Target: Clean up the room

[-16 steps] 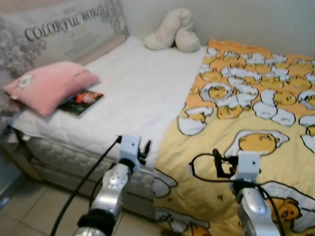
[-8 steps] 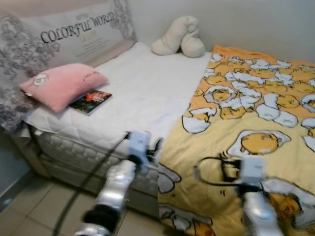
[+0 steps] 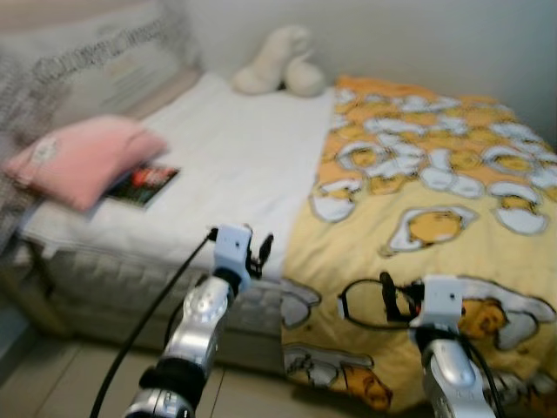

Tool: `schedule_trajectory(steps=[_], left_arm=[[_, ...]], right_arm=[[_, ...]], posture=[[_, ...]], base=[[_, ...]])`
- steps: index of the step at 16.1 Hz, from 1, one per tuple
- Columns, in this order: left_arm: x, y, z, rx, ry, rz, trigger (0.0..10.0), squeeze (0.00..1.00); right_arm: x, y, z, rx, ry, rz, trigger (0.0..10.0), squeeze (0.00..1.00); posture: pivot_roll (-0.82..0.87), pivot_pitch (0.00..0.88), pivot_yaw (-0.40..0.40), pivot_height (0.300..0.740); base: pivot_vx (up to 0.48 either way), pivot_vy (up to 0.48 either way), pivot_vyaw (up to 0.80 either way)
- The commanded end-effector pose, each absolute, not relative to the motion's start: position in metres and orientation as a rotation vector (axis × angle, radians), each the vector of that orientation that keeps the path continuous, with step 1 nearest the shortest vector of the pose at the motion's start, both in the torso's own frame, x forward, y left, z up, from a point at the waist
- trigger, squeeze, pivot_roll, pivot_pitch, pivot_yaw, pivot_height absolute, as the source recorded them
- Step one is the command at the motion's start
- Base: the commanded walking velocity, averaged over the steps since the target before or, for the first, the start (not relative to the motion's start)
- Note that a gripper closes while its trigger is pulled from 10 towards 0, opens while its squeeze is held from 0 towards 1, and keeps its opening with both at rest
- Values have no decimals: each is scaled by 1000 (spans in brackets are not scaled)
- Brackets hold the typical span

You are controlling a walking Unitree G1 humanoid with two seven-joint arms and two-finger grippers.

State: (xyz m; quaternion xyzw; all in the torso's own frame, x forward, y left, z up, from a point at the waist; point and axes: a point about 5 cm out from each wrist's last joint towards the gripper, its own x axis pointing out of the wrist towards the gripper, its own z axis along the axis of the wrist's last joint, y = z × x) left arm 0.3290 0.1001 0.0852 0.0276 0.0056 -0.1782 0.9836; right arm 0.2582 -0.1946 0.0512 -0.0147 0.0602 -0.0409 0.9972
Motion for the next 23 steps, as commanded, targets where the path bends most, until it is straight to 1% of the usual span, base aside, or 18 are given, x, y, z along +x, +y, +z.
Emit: schedule_trajectory(steps=[1, 2, 10, 15, 17, 19, 20, 21, 22, 23], left_arm=[[331, 92, 90, 48, -6, -381, 10000, 0], [331, 92, 90, 44, -7, -378, 10000, 0], [331, 90, 93, 25, -20, -377, 10000, 0], [336, 93, 101, 56, -53, -413, 10000, 0], [339, 92, 104, 63, -60, -427, 10000, 0], [338, 92, 105, 65, -63, -439, 10000, 0], [338, 94, 105, 67, -65, -432, 10000, 0], [336, 96, 107, 77, -73, -438, 10000, 0], [337, 102, 111, 83, -80, -440, 10000, 0], [336, 104, 113, 87, -83, -441, 10000, 0]], right_arm=[[261, -198, 54, -40, 112, -87, 10000, 0], [262, -198, 55, -37, 106, -88, 10000, 0], [264, -200, 56, -50, 99, -95, 10000, 0], [265, -198, 57, -48, 93, -95, 10000, 0], [271, -196, 59, -48, 87, -96, 10000, 0], [283, -191, 63, -45, 77, -91, 10000, 0], [292, -189, 67, -42, 66, -99, 10000, 0], [304, -189, 70, -45, 65, -115, 10000, 0], [317, -196, 69, -35, 98, -166, 10000, 0], [321, -199, 67, -14, 122, -184, 10000, 0]], posture=[[28, 0, 9, 740], [27, 0, 9, 740], [24, 2, 9, 740], [24, 21, 14, 740], [26, 33, 16, 740], [34, 49, 26, 740], [56, 72, 30, 740], [86, 104, 35, 740], [116, 152, 46, 740], [142, 186, 53, 740]], base=[[480, 0, 0], [480, 0, -494], [480, 0, 0], [480, 0, 0], [480, 0, 0], [480, 0, 0], [480, 0, 0], [0, 0, 0], [0, 0, 0], [0, 0, 0]])
